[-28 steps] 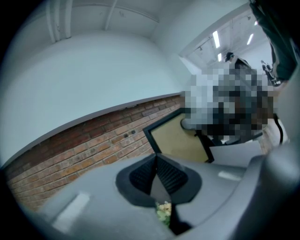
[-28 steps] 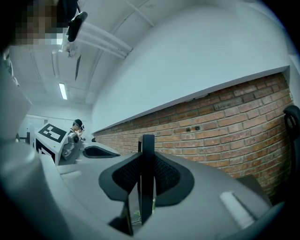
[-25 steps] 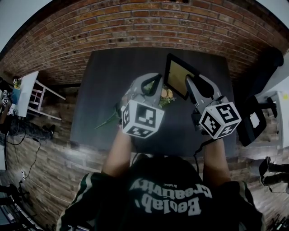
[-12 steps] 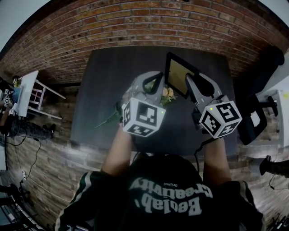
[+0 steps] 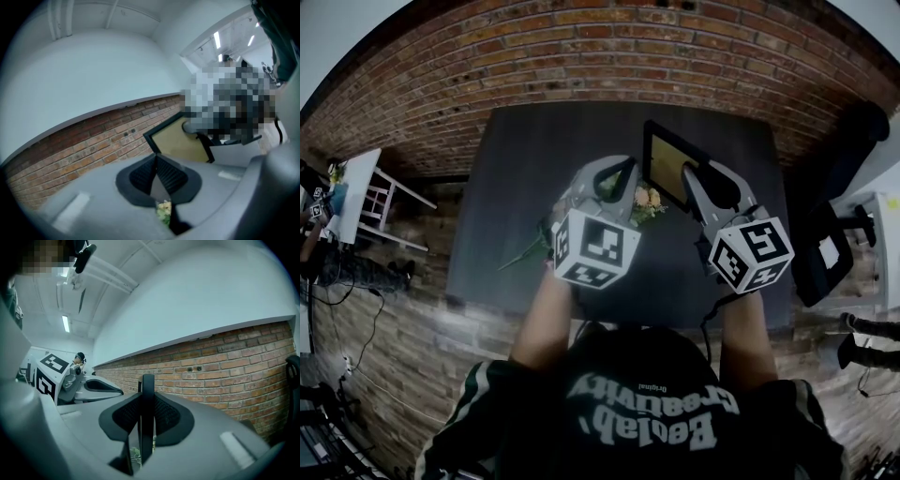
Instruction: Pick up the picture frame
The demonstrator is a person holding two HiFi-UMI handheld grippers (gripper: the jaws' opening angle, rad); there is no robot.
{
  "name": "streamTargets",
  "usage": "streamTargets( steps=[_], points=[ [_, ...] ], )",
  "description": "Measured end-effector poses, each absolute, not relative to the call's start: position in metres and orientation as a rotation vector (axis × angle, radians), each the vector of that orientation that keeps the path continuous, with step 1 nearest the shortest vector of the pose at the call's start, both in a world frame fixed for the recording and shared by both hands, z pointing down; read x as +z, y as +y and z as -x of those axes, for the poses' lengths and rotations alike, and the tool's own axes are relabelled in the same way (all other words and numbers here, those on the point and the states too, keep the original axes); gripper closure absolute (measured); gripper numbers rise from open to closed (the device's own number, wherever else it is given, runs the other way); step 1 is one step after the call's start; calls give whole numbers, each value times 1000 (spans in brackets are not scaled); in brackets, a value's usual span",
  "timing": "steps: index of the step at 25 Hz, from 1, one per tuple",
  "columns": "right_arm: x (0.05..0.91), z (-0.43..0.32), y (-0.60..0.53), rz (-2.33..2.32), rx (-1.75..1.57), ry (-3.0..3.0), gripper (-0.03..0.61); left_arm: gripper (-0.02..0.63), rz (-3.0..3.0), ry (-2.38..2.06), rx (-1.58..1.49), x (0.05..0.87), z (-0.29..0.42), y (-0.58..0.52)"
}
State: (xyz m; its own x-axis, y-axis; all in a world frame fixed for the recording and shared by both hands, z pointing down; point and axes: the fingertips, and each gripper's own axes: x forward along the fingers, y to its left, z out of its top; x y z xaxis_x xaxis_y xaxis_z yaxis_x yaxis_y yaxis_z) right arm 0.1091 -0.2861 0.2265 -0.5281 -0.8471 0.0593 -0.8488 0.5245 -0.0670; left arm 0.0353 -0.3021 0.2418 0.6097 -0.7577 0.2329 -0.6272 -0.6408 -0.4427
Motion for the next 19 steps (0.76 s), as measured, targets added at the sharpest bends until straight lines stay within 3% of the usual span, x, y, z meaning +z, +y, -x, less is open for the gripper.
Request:
streamTargets(
  steps=[19],
  points=[
    [234,-108,-294,-1523,149,-2725,505,611,2530,1147,-575,246,-29,-314]
  ],
)
